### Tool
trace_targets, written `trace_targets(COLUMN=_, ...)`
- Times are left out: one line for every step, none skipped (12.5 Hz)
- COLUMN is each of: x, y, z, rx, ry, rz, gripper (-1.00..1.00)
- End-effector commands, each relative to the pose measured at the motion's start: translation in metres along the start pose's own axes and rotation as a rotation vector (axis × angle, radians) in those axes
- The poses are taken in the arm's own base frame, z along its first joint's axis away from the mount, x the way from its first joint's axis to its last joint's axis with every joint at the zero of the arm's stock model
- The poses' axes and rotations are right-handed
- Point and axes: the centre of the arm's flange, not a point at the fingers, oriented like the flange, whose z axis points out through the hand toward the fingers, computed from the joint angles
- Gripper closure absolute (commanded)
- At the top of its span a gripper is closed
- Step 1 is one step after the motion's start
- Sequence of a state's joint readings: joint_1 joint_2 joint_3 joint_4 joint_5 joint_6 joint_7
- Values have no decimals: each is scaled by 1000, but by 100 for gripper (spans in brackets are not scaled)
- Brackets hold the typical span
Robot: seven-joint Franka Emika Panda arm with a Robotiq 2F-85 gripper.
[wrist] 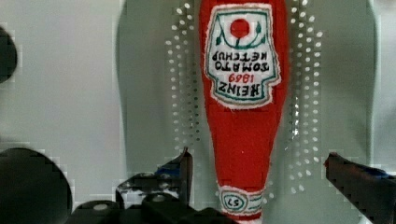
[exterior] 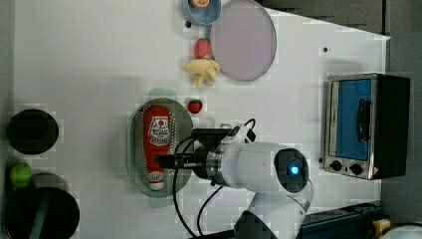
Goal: Pick ketchup from strainer and place it on the table
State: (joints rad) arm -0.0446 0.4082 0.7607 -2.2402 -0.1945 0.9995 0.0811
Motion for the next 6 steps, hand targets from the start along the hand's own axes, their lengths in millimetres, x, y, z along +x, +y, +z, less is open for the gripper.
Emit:
trace_targets(x=2, y=-3, z=15, rx=20, ry=3, rz=70, gripper=-100)
trace_targets(x=4, y=-1, z=23, rx=25, ry=5, rz=63, gripper=-100)
trace_targets(x=6, y=2, z=31, rx=25, ry=6, rz=54, gripper=-100)
trace_targets(x=9, y=3, z=37, rx=24, ry=7, rz=46, gripper=-100)
trace_targets(x=12, y=4, z=44, rx=19, ry=4, rz=41, gripper=-100)
trace_targets(x=16, y=5, z=51, rx=15, ry=-1, rz=43, gripper=-91)
